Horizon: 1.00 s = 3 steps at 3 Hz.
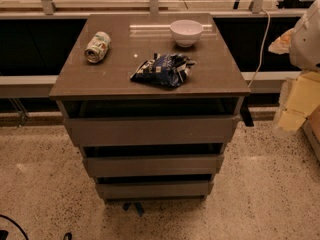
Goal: Open bottom drawer
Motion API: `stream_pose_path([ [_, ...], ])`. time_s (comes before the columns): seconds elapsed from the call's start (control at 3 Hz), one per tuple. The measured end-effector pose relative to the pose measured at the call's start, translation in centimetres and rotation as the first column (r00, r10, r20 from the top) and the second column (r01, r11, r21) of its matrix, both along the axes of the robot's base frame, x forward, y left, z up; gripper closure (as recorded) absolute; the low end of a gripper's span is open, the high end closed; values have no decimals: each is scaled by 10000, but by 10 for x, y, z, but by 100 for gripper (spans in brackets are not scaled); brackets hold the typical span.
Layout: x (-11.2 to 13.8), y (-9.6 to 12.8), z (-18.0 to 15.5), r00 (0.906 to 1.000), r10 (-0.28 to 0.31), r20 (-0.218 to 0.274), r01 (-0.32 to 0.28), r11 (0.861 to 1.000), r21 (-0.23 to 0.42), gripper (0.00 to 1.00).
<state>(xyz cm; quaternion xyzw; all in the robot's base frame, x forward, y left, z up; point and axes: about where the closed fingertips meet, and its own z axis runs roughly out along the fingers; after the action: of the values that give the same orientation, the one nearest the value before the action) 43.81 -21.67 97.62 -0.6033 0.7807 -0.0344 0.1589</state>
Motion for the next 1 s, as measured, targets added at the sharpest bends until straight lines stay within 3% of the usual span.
stream_pose_path([
  [0.67,15,5,-20,9994,270,-234,-272,9996,-105,0],
  [1.0,8,30,-100,9905,1179,-703,-1086,9863,1246,0],
])
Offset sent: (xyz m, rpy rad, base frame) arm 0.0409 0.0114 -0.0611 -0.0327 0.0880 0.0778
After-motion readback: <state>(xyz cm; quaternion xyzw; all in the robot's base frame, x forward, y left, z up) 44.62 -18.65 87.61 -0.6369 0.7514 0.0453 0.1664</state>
